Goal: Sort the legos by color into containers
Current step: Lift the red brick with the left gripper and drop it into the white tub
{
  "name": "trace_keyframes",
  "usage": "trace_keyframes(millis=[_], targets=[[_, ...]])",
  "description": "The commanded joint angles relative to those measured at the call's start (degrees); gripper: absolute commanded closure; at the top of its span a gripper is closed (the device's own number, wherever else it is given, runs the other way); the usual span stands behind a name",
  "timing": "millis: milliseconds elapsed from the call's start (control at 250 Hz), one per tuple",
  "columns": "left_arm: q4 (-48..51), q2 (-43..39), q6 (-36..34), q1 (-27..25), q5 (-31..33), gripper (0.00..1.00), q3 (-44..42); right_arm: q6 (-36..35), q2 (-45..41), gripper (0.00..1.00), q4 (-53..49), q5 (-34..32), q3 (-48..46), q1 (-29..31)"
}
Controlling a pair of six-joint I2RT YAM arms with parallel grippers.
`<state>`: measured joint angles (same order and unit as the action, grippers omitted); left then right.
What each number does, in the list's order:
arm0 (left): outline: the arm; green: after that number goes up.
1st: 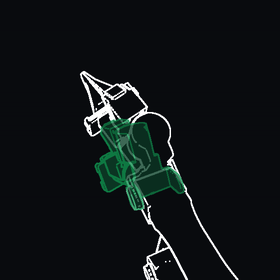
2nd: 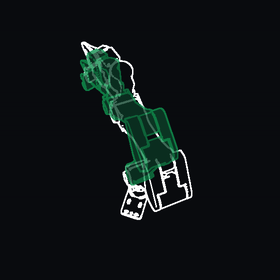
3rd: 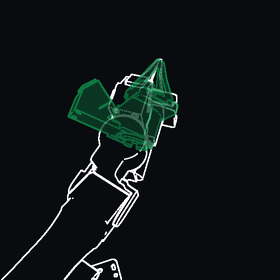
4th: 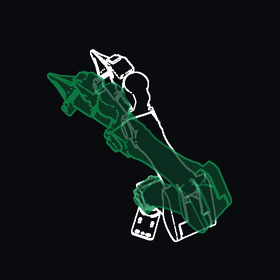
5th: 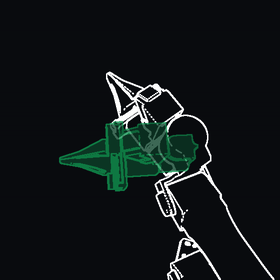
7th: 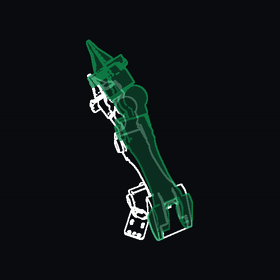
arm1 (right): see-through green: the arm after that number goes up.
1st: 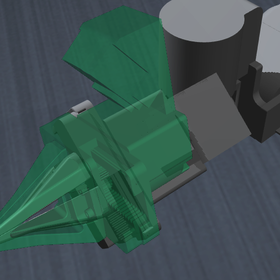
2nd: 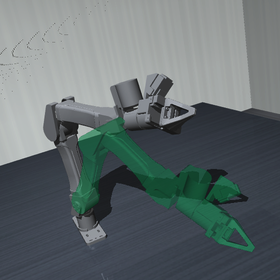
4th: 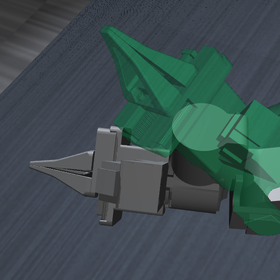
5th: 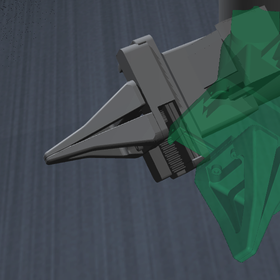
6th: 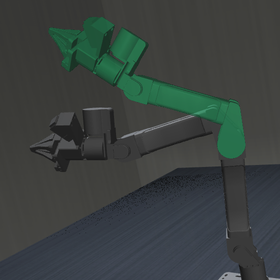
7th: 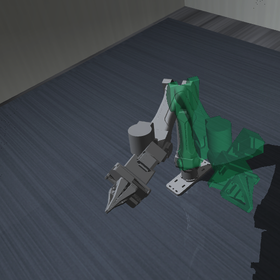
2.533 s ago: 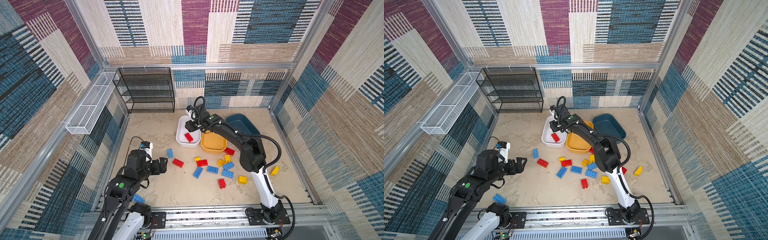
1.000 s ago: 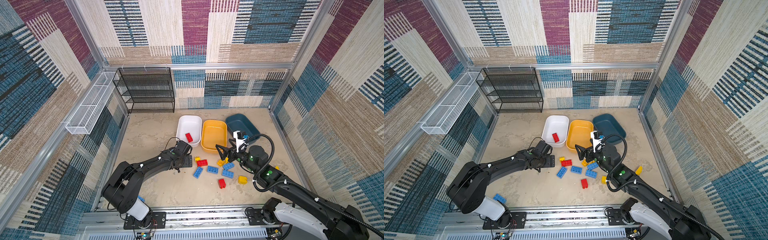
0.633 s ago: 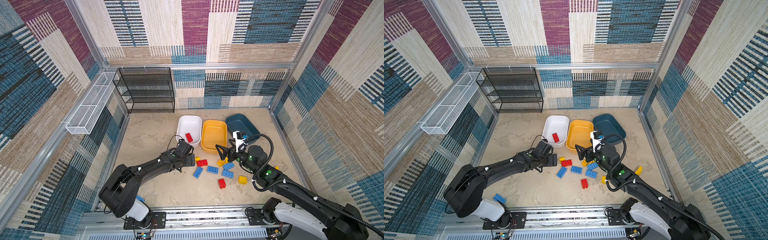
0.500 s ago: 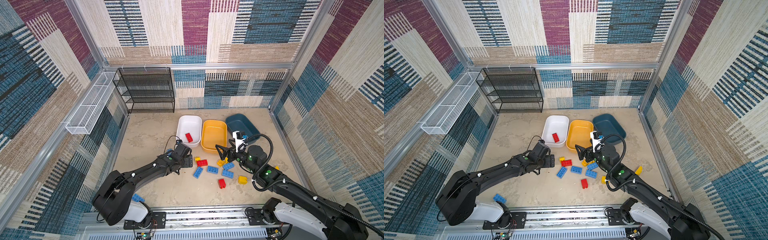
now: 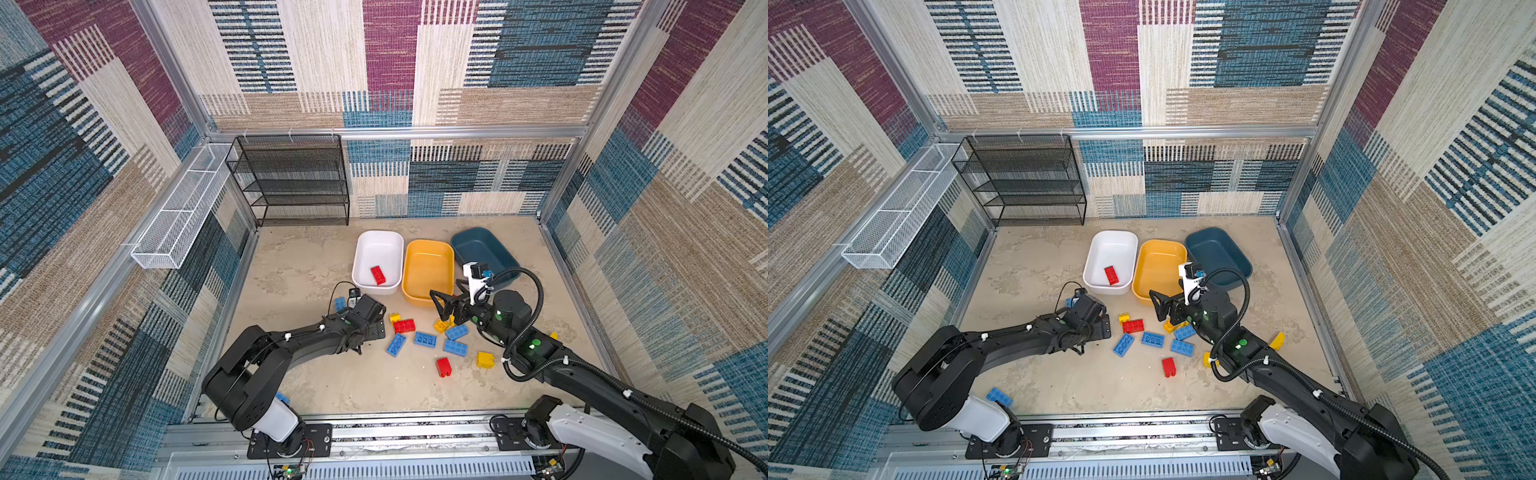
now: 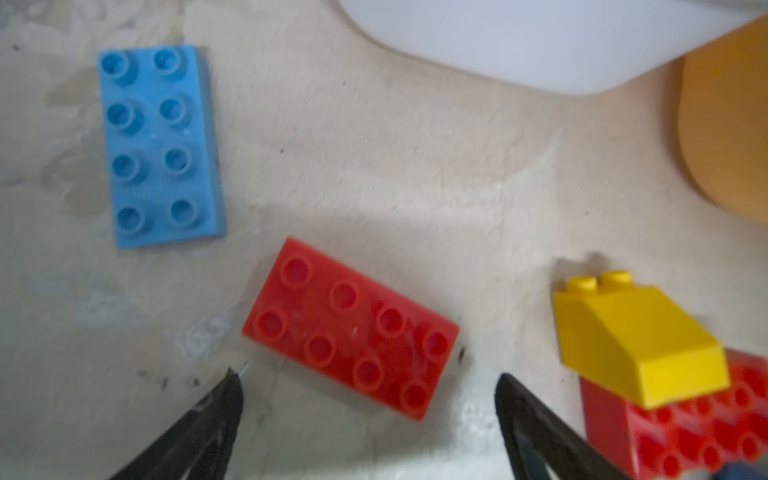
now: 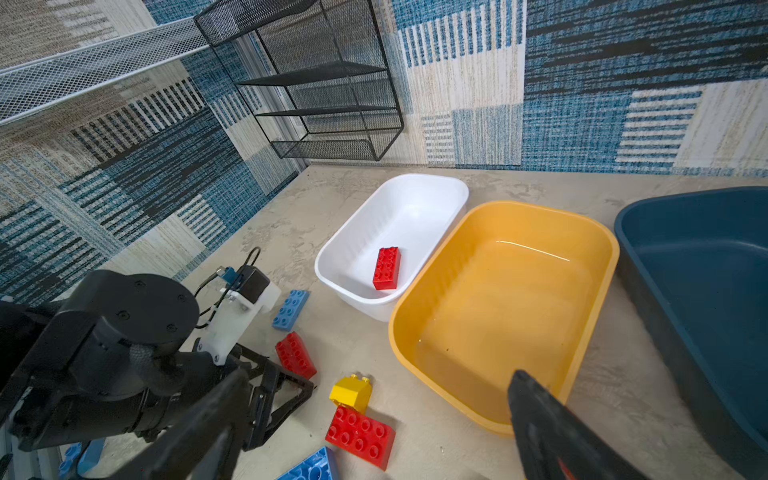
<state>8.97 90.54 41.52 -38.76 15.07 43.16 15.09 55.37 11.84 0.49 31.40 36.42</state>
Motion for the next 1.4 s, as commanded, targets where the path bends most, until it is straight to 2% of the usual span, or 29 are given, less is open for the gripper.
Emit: trace_keyframes(millis=[0, 312, 452, 472, 624, 712, 764, 932, 1128, 1260, 1396], targets=[[0.3, 2.9, -0.1, -0.1, -1.6, 0.05, 2.0, -0.2, -0.1, 0.03, 1.7, -0.1, 0.2, 0.0], [2.4, 8.3, -3.9, -0.1, 0.6, 0.2, 7.9, -0.3, -0.1, 0.05, 2.0, -0.3, 0.1, 0.0], [4.1, 9.2, -5.4, -0.2, 2.2, 0.45, 8.7, -0.4, -0.5, 0.06, 2.2, -0.1, 0.0, 0.0], [4.4, 9.1, -5.5, -0.2, 2.4, 0.52, 8.6, -0.4, -0.6, 0.06, 2.1, -0.1, -0.1, 0.0], [5.3, 8.0, -6.4, -0.4, 4.2, 0.63, 7.9, -0.3, -1.1, 0.07, 2.5, 0.1, -0.3, 0.0], [5.9, 7.0, -7.6, -0.6, 4.7, 0.79, 7.5, -0.3, -1.0, 0.06, 2.6, 0.6, -0.3, 0.0], [6.7, 6.0, -8.3, -0.7, 4.9, 0.84, 7.7, -0.2, -0.9, 0.06, 2.4, 0.9, -0.3, 0.0], [10.9, 0.6, -11.5, -0.7, 5.9, 0.86, 10.0, 0.1, -0.7, 0.07, 1.8, 2.0, -0.3, 0.0], [17.0, -4.1, -17.5, -0.1, 7.4, 0.85, 19.4, 1.7, 0.2, 0.08, 0.1, 3.5, -2.3, 0.0], [19.1, -0.9, -20.3, 2.8, 4.2, 0.85, 27.8, 2.5, -0.6, 0.09, -1.8, 4.4, -3.8, 0.1], [21.9, 8.2, -22.2, 5.8, 1.8, 0.86, 38.4, 4.2, -3.0, 0.1, -4.1, 4.8, -6.0, 0.7]])
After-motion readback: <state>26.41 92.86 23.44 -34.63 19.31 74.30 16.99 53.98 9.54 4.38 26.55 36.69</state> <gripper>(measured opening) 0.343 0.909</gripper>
